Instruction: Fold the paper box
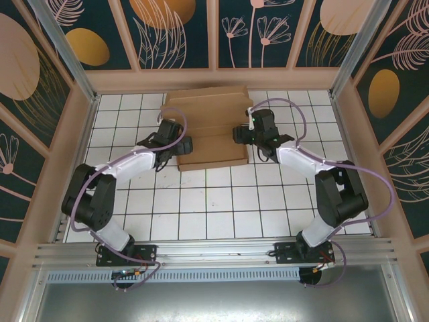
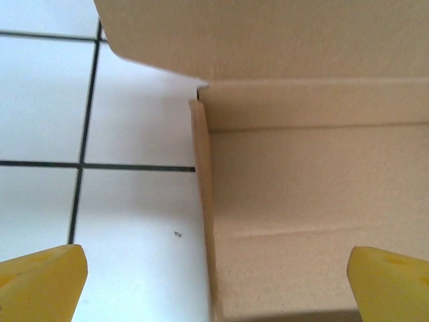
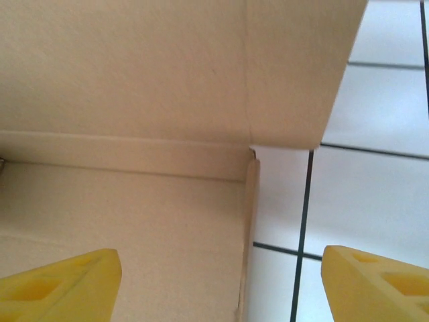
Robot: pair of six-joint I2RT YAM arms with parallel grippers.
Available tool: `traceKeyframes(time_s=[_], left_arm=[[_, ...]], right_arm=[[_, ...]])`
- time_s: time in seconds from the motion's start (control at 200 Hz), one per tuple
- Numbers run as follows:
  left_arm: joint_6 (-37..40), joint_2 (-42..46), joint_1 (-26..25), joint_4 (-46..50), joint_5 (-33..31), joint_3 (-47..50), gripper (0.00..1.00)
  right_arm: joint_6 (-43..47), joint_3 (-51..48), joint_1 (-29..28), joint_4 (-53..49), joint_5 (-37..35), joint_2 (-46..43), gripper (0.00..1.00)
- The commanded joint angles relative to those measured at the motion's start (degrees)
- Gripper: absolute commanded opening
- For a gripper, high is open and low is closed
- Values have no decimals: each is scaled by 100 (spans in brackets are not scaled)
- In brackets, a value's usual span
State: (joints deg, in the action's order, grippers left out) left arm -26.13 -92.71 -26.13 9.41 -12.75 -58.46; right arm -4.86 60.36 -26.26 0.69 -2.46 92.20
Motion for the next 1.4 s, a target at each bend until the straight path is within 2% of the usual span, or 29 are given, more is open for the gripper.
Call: traceKeyframes(time_s=[0.0,0.07,0.195,0.27,0.355,0.49,0.596,0.741,0.856,0.946,1.021,1.126,1.191,1.326,1.391], left_arm=[[311,534,29,-473,-257,114,99],[431,760,61,-637,-313,133,99],[731,781,206,-182,-332,-230,99],[809,923,297,-149,-269,-218,99],[786,1136,466,-213,6,-132,99],[483,1424,852,-331,538,-81,99],[396,1480,1190,-195,1085,-250,99],[433,1526,1357,-56,1159,-327,99],[467,1564,1396,-18,1117,-226,99],[484,1605,1401,-11,1120,-150,99],[518,1627,1409,7,1123,-114,99],[547,1635,1402,12,1103,-105,99],[563,1626,1407,4,1092,-110,99],[591,1617,1401,-9,1101,-115,99],[605,1609,1401,-1,1100,-105,99]], right_arm=[[553,329,255,-52,309,-92,79],[710,684,468,-292,499,89,79],[1151,1298,827,-677,759,365,79],[1496,1588,1050,-870,1283,451,79],[1969,1959,1309,-1150,2070,587,77],[2633,2829,1508,-1953,2875,1035,74],[3284,3476,1589,-2594,3253,1458,75],[3894,4429,1643,-3374,3472,2080,78],[4262,5092,1713,-3904,3775,2556,66],[4515,5644,1769,-4326,4022,2884,52],[4742,6114,1771,-4737,4084,3153,41],[4937,6738,1771,-5247,4197,3489,32],[4998,6945,1774,-5393,4233,3604,22],[5158,6989,1758,-5487,4236,3627,22],[5231,6987,1760,-5532,4227,3604,32]])
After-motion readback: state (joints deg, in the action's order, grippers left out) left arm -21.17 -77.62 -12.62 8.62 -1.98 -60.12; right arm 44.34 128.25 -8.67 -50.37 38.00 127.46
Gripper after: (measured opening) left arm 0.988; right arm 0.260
